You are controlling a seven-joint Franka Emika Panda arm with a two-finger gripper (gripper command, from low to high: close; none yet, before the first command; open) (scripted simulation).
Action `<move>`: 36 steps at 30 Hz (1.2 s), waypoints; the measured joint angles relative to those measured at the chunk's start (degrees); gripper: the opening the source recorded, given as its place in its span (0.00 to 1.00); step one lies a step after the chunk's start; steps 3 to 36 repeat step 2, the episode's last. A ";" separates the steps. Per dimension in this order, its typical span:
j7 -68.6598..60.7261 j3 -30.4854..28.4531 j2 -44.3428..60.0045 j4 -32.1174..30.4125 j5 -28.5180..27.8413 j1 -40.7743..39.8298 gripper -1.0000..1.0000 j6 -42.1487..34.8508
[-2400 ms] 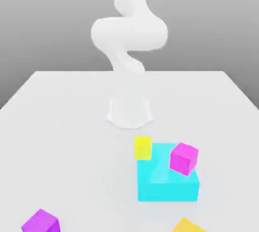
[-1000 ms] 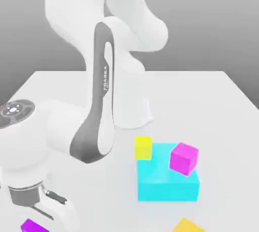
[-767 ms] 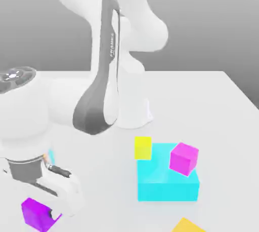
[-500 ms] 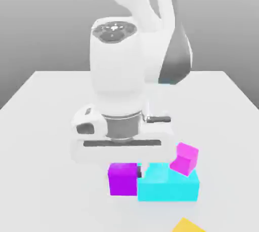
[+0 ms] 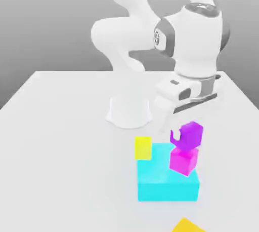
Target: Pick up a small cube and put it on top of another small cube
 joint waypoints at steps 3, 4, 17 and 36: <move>0.00 0.00 0.00 0.00 0.00 0.00 1.00 0.00; 0.00 0.00 0.00 0.00 0.00 0.00 1.00 0.00; 0.00 0.00 0.00 0.00 0.00 0.00 1.00 0.00; 0.00 0.00 0.00 0.00 0.00 0.00 1.00 0.00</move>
